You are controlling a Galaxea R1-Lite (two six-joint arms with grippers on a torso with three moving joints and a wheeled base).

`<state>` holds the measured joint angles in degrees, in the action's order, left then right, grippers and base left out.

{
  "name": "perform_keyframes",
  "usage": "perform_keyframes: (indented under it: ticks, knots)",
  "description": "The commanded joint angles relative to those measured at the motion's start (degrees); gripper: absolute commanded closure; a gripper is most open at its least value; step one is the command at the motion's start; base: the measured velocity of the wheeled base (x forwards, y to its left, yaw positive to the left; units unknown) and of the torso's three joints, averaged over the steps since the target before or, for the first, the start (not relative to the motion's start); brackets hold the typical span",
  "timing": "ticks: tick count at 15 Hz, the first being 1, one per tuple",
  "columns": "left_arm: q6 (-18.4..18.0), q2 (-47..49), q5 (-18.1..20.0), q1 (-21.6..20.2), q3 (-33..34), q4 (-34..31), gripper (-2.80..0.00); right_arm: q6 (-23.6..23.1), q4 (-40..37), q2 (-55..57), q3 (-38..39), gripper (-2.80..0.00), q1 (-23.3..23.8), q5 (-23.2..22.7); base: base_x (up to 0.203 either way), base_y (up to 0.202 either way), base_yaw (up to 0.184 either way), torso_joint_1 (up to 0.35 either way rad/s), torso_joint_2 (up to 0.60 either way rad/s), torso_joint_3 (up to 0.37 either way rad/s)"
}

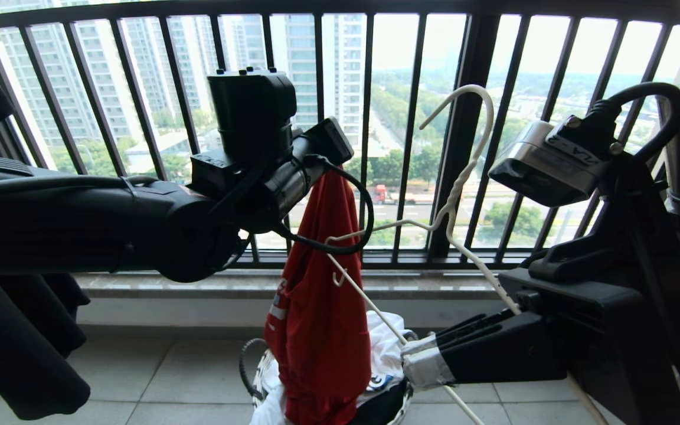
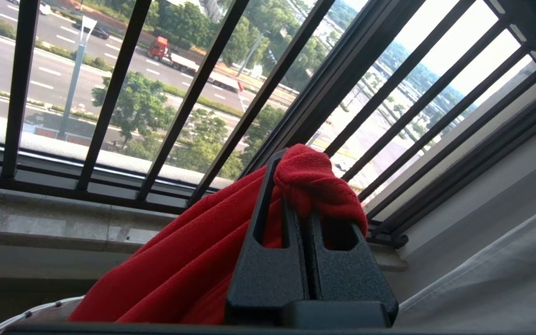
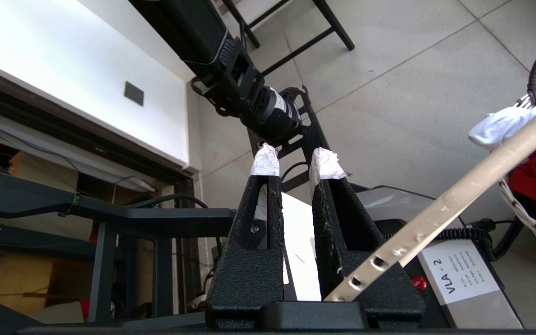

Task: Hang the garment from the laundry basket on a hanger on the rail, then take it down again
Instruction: Hang the clothes on the clothes rack

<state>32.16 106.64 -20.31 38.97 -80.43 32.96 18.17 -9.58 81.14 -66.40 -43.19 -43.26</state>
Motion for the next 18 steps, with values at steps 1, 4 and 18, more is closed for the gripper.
perform_keyframes:
  ticks: [1,4,18]
  knots:
    - [0.83,-2.17,0.09,-0.04,0.36,0.17,0.00,1.08,1.97,-0.13,1.23,0.00,-0.03,-0.24,0.000,0.000,0.000,0.000,0.00,0.000]
    - [2.64,-2.58,0.18,-0.04,0.54,0.26,0.00,2.41,5.12,-0.37,2.62,0.00,-0.05,-0.96,0.000,0.000,0.000,0.000,0.00,0.000]
    - [2.91,-1.75,0.09,-0.04,0.36,0.70,0.00,8.03,16.59,-0.68,6.08,0.00,-0.76,-3.80,0.000,0.000,0.000,0.000,0.00,0.000]
